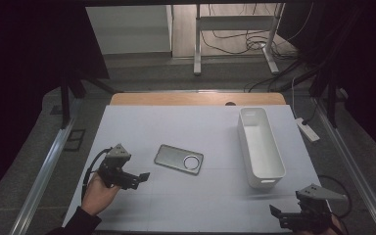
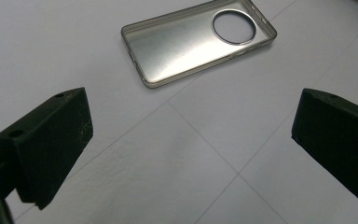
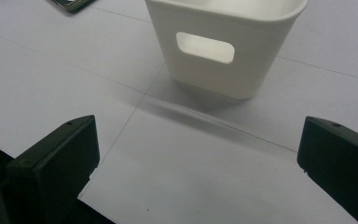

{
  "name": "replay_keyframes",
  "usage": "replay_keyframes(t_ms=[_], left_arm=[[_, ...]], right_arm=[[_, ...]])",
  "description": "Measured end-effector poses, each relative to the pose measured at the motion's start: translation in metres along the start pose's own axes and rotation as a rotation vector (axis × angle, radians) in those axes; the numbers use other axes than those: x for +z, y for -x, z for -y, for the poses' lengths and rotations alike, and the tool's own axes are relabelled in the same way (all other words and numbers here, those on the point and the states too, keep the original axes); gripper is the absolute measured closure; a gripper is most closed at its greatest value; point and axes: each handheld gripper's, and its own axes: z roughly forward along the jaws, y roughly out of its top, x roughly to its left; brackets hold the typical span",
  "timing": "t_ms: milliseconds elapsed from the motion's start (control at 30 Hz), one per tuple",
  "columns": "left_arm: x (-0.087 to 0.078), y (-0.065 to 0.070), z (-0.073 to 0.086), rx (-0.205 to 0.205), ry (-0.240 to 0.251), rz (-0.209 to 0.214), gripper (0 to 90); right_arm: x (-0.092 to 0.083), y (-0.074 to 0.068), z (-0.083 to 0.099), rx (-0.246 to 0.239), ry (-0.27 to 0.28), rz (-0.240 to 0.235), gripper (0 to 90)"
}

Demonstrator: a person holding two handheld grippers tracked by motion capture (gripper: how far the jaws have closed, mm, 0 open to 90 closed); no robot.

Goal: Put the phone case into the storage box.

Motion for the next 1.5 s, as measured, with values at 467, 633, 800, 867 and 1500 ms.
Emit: replay_keyframes(t_ms=[467, 633, 800, 867, 1500], left_arm=[[0.016, -0.001, -0.021, 0.019, -0.022, 0.027, 0.0], [0.021, -0.002, -0.03, 0.027, -0.028, 0.035, 0.0], [0.026, -0.003, -0.038, 0.032, -0.035, 0.039, 0.0], [0.027, -0.003, -0.04, 0.033, -0.038, 0.038, 0.0], [0.044, -0.006, -0.066, 0.054, -0.079, 0.022, 0.0]], right_arm=[[0.0, 0.0, 0.0, 0.0, -0.004, -0.003, 0.0], [0.0, 0.0, 0.0, -0.001, -0.004, -0.004, 0.0], [0.0, 0.001, 0.0, 0.0, -0.004, -0.005, 0.0], [0.0, 0.001, 0.0, 0.0, -0.004, -0.006, 0.0], [0.0, 0.001, 0.0, -0.001, -0.005, -0.01, 0.0]])
